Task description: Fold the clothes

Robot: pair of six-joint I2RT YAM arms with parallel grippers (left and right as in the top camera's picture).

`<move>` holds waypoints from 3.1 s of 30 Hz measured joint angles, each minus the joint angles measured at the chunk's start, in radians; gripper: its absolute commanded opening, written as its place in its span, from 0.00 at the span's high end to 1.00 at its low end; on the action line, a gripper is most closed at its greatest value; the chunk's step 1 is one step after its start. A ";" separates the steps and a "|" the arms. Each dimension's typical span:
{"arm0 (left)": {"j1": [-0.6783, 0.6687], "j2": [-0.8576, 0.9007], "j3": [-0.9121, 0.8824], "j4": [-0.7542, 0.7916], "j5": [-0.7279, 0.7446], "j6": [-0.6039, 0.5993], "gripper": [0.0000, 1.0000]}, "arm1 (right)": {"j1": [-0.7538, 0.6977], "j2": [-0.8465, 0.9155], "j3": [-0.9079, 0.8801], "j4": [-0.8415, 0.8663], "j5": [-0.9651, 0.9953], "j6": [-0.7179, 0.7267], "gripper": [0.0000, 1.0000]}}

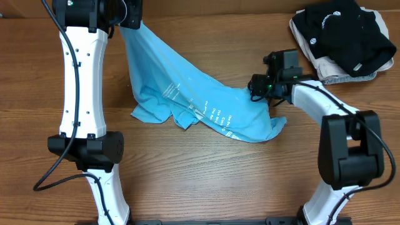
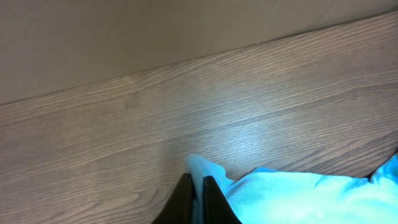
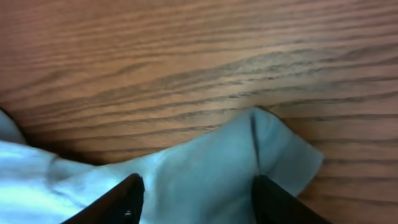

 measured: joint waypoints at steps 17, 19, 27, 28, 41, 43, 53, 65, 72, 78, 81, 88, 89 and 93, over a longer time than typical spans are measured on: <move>0.000 0.000 0.000 0.034 0.000 0.021 0.96 | -0.005 0.027 0.015 -0.035 0.027 0.019 0.96; 0.000 0.000 0.000 0.047 0.000 0.022 0.96 | -0.005 0.024 0.042 -0.092 0.029 0.021 0.96; 0.000 -0.004 0.000 0.001 0.000 0.024 0.96 | -0.005 -0.111 0.254 -0.469 0.000 0.057 0.96; 0.000 -0.006 0.000 -0.031 0.000 0.019 0.96 | -0.005 -0.143 0.282 -0.518 -0.010 0.066 0.96; 0.000 0.001 0.000 -0.366 0.125 -0.010 0.96 | -0.005 -0.337 0.179 -0.945 -0.080 0.152 0.96; 0.000 0.024 -0.003 -0.373 0.123 -0.012 0.96 | -0.002 -0.330 0.074 -0.930 -0.111 0.165 0.96; 0.009 0.180 -0.069 -0.367 0.033 -0.044 0.96 | 0.106 -0.324 -0.256 -0.828 -0.244 0.235 0.62; 0.023 0.187 -0.070 -0.301 0.018 -0.055 0.96 | 0.127 -0.346 -0.263 -0.705 -0.232 0.312 0.35; 0.023 0.187 -0.070 -0.271 0.018 -0.055 0.96 | 0.147 -0.347 -0.263 -0.695 -0.077 0.393 0.35; 0.023 0.187 -0.070 -0.270 0.018 -0.055 0.96 | 0.148 -0.347 -0.263 -0.682 -0.007 0.425 0.41; 0.023 0.187 -0.070 -0.269 0.018 -0.055 0.96 | 0.148 -0.347 -0.264 -0.660 0.002 0.433 0.55; 0.023 0.187 -0.070 -0.269 0.018 -0.055 0.96 | 0.148 -0.347 -0.311 -0.599 -0.021 0.436 0.80; 0.023 0.187 -0.070 -0.269 0.018 -0.055 0.96 | 0.148 -0.347 -0.317 -0.596 -0.024 0.440 0.92; 0.023 0.187 -0.070 -0.269 0.018 -0.055 0.96 | 0.148 -0.347 -0.323 -0.590 -0.035 0.437 0.96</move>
